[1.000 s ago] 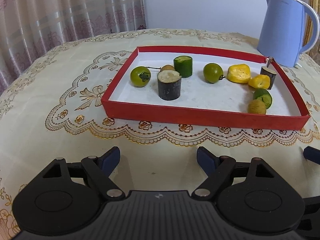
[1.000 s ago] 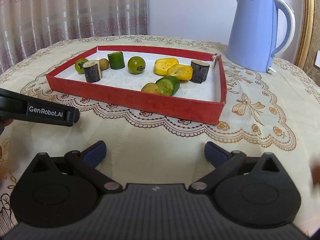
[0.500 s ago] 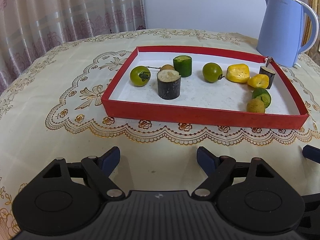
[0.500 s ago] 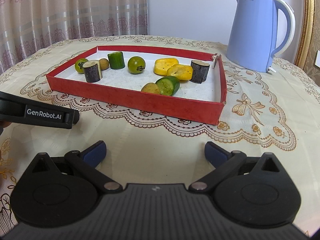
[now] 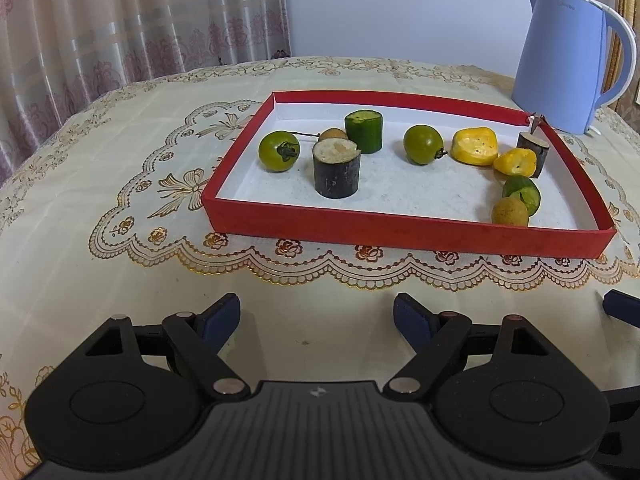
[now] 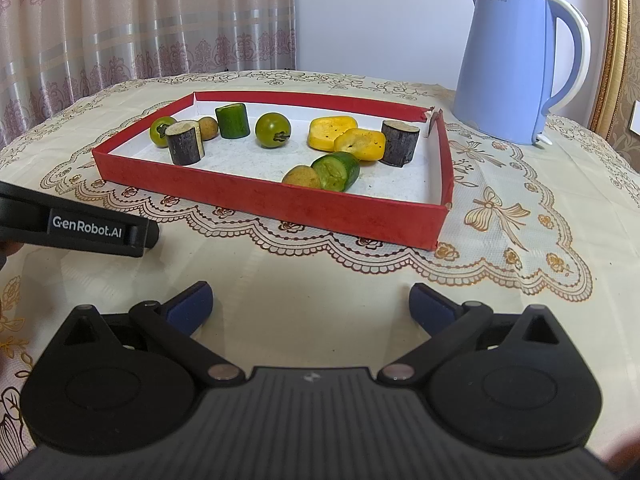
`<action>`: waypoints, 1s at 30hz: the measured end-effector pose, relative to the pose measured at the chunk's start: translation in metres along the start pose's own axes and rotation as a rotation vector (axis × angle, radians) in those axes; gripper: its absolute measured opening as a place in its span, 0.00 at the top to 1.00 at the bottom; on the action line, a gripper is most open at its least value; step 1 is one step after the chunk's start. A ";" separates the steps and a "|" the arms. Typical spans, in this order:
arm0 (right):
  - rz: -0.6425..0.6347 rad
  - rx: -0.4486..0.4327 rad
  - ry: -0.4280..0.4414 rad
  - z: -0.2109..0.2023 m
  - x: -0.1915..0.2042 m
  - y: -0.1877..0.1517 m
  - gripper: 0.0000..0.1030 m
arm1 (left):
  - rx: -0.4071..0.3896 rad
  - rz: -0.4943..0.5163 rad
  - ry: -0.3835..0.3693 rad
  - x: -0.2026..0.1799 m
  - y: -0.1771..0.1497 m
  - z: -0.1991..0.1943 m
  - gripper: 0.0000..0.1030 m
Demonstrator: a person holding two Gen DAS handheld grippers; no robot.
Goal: Organize fruits
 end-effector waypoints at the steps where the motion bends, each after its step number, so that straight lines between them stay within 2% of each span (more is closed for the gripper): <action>1: 0.000 0.000 0.000 0.000 0.000 0.000 0.00 | -0.001 0.005 0.001 0.000 0.000 0.000 0.18; 30: 0.000 0.000 0.000 0.000 0.001 0.000 0.00 | 0.004 -0.006 -0.015 0.003 0.003 0.009 0.18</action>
Point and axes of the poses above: each gripper's, at about its wrist camera, not at the fingertips, and z roughly the way its jaws point, x to its left, y to its top, the point moved 10 cm from there along z, roughly the way its jaws point, and after that the axes turned 12 degrees about -x, right-handed, at the moved point
